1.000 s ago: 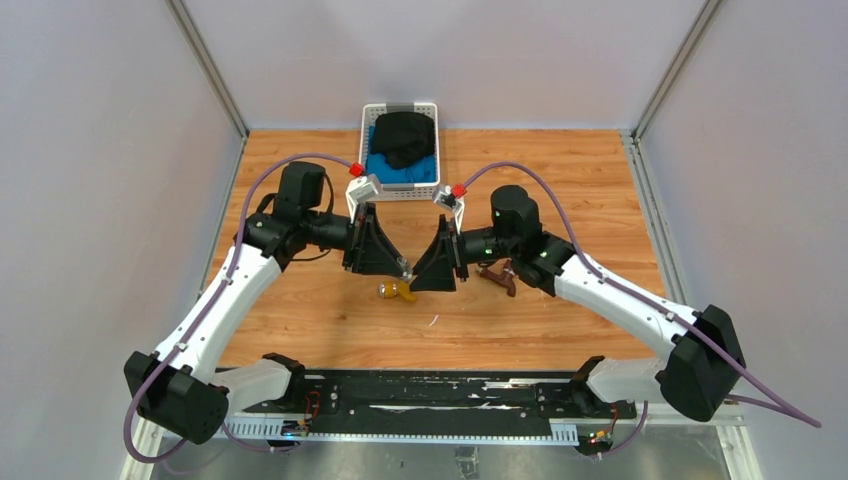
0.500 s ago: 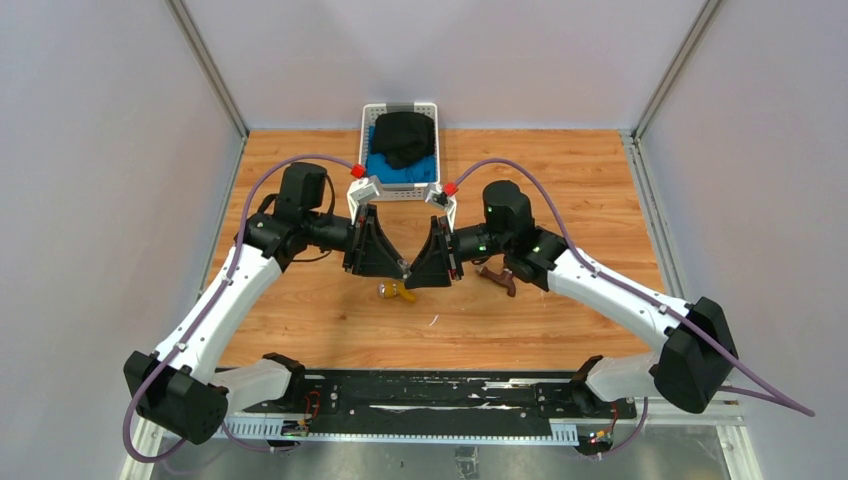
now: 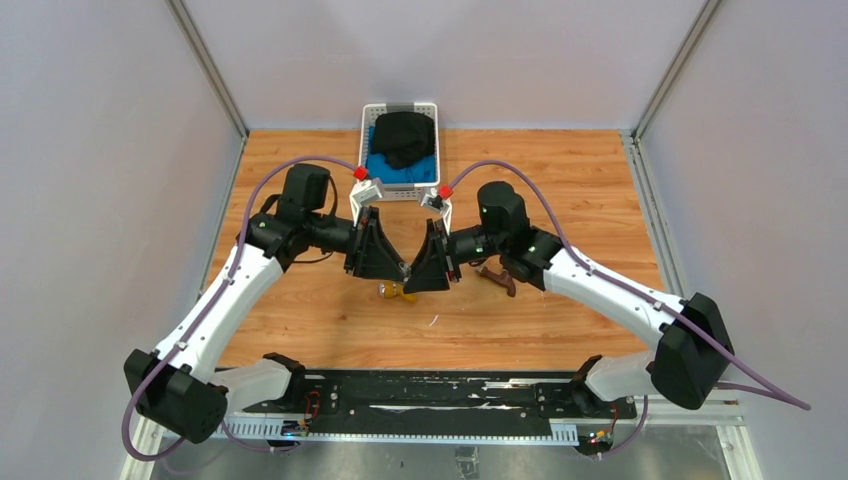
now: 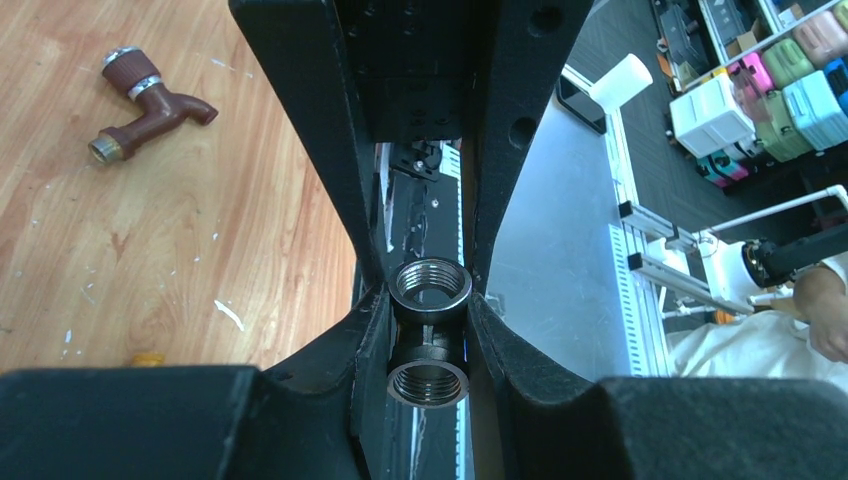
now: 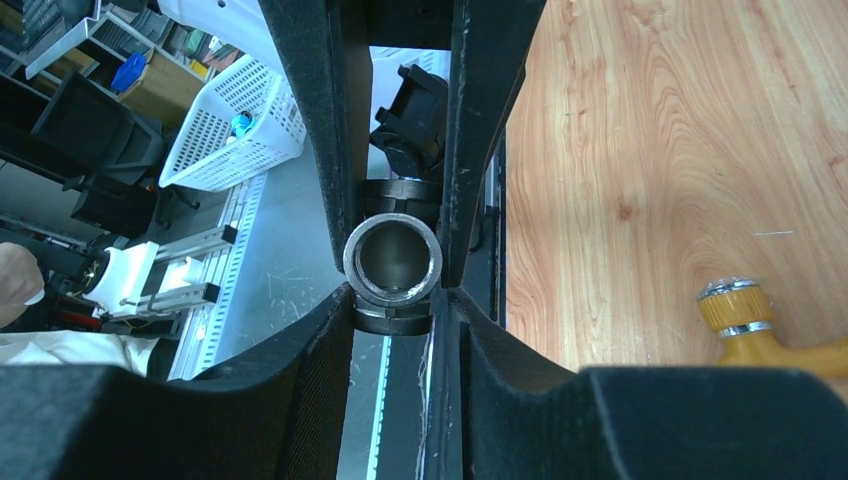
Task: Install the water faucets
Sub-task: Adjust the adaptor.
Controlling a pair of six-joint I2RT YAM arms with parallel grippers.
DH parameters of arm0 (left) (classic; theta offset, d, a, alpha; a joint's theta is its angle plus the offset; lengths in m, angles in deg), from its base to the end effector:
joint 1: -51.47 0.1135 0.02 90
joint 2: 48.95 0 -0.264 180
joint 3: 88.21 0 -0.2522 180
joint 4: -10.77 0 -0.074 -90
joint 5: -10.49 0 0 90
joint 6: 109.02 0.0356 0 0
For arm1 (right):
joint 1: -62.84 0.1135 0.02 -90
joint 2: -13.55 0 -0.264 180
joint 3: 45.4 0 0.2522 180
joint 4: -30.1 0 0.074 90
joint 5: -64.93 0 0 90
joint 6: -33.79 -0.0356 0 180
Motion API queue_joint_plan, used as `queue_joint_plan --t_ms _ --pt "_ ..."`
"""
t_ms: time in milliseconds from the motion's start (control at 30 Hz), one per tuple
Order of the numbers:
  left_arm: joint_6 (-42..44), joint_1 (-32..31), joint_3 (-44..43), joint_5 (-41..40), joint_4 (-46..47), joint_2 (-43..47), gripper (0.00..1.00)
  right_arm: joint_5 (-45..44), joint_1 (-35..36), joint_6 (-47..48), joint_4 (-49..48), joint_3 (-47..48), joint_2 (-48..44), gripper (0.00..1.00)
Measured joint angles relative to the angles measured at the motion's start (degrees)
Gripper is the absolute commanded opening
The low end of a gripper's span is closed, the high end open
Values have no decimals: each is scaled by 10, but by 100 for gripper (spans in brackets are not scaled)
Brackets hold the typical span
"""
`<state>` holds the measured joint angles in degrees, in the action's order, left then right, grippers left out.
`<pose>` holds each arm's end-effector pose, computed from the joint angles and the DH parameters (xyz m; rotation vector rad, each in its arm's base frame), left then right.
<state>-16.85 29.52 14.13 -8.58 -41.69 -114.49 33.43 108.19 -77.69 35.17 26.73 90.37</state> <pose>0.1938 -0.1144 0.3513 1.0712 1.8329 -1.5752 0.1909 0.2365 0.3342 -1.2060 1.5889 1.6804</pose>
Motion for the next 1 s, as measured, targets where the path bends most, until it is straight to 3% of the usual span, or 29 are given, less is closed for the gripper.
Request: queue_joint_plan --t_ms 100,200,267,333,367,500,633,767,1000 --pt "0 -3 0 0 0 0 0 0 5 0 0 0 3 30" --pt "1 -5 0 -2 0 -1 0 0 7 2 0 0 4 0" --pt "2 -6 0 0 -1 -2 0 0 7 4 2 0 3 0" --pt "5 -7 0 0 -5 -3 24 -1 7 5 5 0 3 0" --pt "7 -7 -1 -2 -7 -4 41 -3 7 4 6 0 3 0" --pt "28 -8 -39 -37 -47 -19 67 -34 7 0 3 -7 -6 0" --pt "27 -6 -90 -104 -67 -17 74 -73 -2 -37 -47 -56 -41 0" --pt "-43 3 -72 -163 4 37 78 -110 -4 -89 -125 -111 -72 0" --pt "-287 9 142 -297 321 228 86 -164 -4 -217 -323 -187 -91 0"
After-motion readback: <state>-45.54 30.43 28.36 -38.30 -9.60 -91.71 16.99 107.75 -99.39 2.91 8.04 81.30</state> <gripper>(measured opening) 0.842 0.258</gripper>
